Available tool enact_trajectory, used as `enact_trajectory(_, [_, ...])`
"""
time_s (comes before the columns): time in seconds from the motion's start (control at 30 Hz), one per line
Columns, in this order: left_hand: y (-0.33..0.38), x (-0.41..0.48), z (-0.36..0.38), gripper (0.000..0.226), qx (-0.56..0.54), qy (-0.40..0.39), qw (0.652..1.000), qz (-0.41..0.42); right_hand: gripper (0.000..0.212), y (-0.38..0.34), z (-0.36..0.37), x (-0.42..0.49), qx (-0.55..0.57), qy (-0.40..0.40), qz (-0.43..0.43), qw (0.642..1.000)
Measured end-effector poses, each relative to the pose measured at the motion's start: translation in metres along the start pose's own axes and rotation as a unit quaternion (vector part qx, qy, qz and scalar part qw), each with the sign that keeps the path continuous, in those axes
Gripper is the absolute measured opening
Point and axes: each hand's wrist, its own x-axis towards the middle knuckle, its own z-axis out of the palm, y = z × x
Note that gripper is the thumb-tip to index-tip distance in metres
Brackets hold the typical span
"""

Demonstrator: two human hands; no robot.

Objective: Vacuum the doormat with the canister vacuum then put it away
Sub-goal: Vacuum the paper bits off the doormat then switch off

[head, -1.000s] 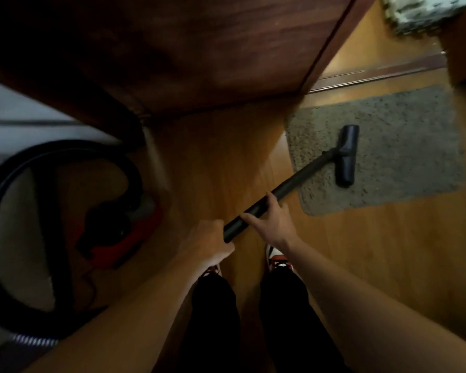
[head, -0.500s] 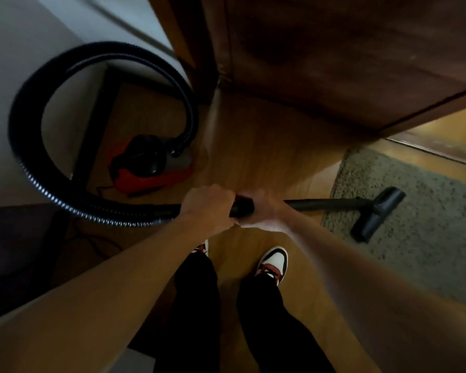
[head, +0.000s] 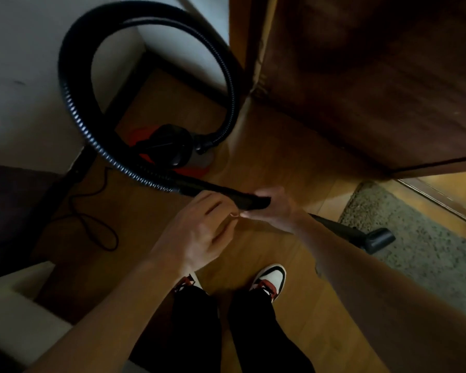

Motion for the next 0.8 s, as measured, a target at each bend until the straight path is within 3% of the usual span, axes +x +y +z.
enact_trajectory(0.07, [-0.017, -0.014, -0.009, 0.02, -0.016, 0.009, 0.999, -0.046, 0.025, -0.009, 0.007, 0.009, -0.009, 0.028, -0.012, 1.0])
enact_trajectory(0.17, [-0.054, -0.039, -0.014, 0.029, -0.059, -0.026, 0.981, -0.184, 0.036, -0.027, 0.02, 0.02, -0.035, 0.059, -0.057, 0.996])
enact_trajectory(0.33, [-0.108, -0.074, -0.022, 0.023, -0.117, -0.052, 0.932, -0.338, 0.03, -0.048, 0.047, 0.044, -0.021, 0.079, -0.09, 0.993])
enact_trajectory(0.53, [-0.156, -0.105, -0.03, 0.031, -0.147, -0.098, 0.894, -0.411, 0.031, -0.082, 0.076, 0.079, 0.008, 0.107, -0.125, 0.986])
enact_trajectory(0.8, [-0.224, -0.131, -0.038, 0.047, -0.128, -0.138, 0.875, -0.445, 0.029, -0.131, 0.122, 0.159, 0.006, 0.182, -0.167, 0.969])
